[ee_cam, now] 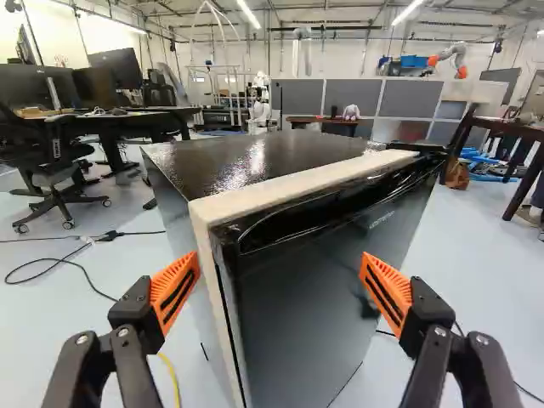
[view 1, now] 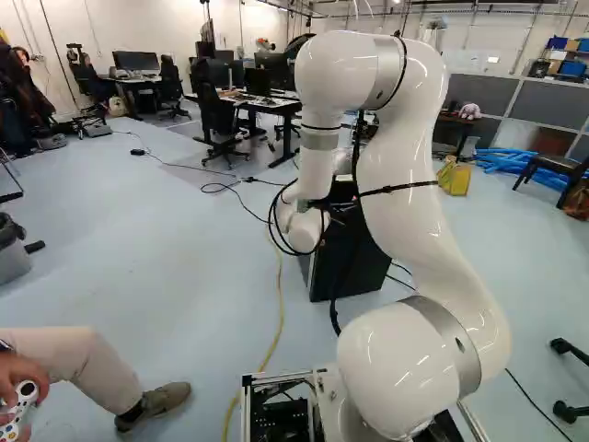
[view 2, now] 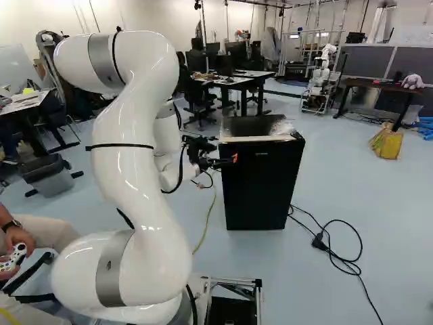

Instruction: Grab a drink from the fridge

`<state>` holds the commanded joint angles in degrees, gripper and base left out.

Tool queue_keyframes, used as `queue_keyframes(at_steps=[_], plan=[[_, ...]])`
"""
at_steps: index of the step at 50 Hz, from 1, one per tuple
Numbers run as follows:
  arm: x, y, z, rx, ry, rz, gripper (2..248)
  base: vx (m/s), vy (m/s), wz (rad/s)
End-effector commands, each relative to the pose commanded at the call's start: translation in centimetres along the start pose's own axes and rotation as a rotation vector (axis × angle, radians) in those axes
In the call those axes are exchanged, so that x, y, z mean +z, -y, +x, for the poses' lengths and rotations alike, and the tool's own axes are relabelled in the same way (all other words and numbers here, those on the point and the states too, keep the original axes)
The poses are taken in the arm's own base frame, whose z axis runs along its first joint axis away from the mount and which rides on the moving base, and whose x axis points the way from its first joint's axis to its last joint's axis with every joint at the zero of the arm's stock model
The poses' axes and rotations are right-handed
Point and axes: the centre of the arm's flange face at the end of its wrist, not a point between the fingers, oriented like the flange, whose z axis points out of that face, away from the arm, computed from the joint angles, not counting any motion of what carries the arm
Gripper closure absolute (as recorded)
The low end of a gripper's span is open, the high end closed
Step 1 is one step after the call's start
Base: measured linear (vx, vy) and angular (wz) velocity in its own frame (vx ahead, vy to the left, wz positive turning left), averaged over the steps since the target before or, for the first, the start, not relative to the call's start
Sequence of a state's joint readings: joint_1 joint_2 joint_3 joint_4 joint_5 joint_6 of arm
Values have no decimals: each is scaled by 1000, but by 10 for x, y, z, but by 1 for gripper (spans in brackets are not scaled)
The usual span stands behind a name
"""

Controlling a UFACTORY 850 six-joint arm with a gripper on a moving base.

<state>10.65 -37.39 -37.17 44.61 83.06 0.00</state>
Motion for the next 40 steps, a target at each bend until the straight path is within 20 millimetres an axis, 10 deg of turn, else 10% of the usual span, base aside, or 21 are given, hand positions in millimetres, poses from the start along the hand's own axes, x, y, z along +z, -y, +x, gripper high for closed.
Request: queue_keyframes(at_steps=[40], plan=[[3, -2, 2, 2, -25, -8, 3, 0, 0, 0]])
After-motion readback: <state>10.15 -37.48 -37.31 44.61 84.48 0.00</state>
